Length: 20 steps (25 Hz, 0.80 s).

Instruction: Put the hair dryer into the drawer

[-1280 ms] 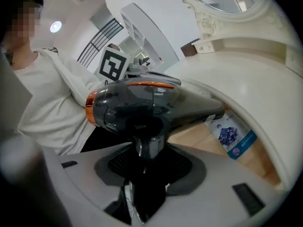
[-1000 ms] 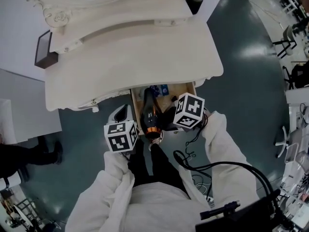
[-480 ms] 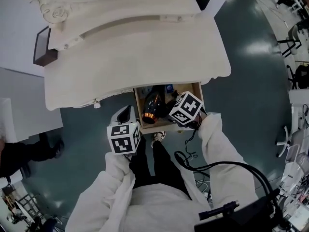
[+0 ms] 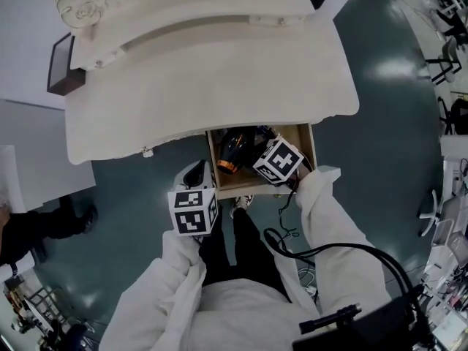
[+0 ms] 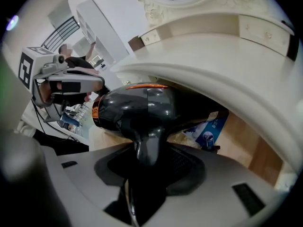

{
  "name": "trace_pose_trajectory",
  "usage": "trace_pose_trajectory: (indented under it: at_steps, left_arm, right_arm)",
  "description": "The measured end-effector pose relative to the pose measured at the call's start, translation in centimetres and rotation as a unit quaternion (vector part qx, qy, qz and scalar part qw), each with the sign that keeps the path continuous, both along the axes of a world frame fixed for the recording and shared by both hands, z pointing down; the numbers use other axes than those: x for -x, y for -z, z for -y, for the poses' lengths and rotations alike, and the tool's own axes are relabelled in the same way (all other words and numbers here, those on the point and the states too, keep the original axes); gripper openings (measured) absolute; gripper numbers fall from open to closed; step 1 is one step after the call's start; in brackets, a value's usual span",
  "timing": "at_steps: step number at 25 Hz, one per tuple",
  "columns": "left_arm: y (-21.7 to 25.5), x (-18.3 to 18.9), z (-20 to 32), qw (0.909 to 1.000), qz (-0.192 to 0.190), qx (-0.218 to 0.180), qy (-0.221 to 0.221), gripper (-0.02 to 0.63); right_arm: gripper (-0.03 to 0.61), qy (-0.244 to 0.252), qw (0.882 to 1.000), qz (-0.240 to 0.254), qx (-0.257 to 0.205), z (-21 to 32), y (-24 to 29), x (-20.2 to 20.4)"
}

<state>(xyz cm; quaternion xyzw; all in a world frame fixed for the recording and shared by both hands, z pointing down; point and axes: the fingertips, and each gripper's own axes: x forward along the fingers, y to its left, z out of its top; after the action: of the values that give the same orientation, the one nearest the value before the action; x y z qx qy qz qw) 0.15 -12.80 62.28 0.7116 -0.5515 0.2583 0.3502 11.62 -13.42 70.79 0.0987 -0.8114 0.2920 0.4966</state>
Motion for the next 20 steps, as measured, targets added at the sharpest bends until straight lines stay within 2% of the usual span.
trace_pose_trajectory:
  at_steps: [8, 15, 20]
  left_arm:
    - [-0.9, 0.0, 0.1, 1.0000, -0.007, 0.005, 0.005, -0.005]
    - [-1.0, 0.8, 0.1, 0.9999, -0.007, 0.003, 0.012, -0.005]
    - [-0.9, 0.8, -0.5, 0.9999, -0.010, 0.005, 0.011, -0.005]
  right_arm:
    - [0.230, 0.015, 0.999, -0.036, 0.006, -0.6, -1.5, 0.2]
    - [0.232, 0.006, 0.997, -0.028, 0.070, -1.8, -2.1, 0.0]
    - [0.235, -0.003, 0.995, -0.018, 0.098, -2.1, -2.1, -0.5]
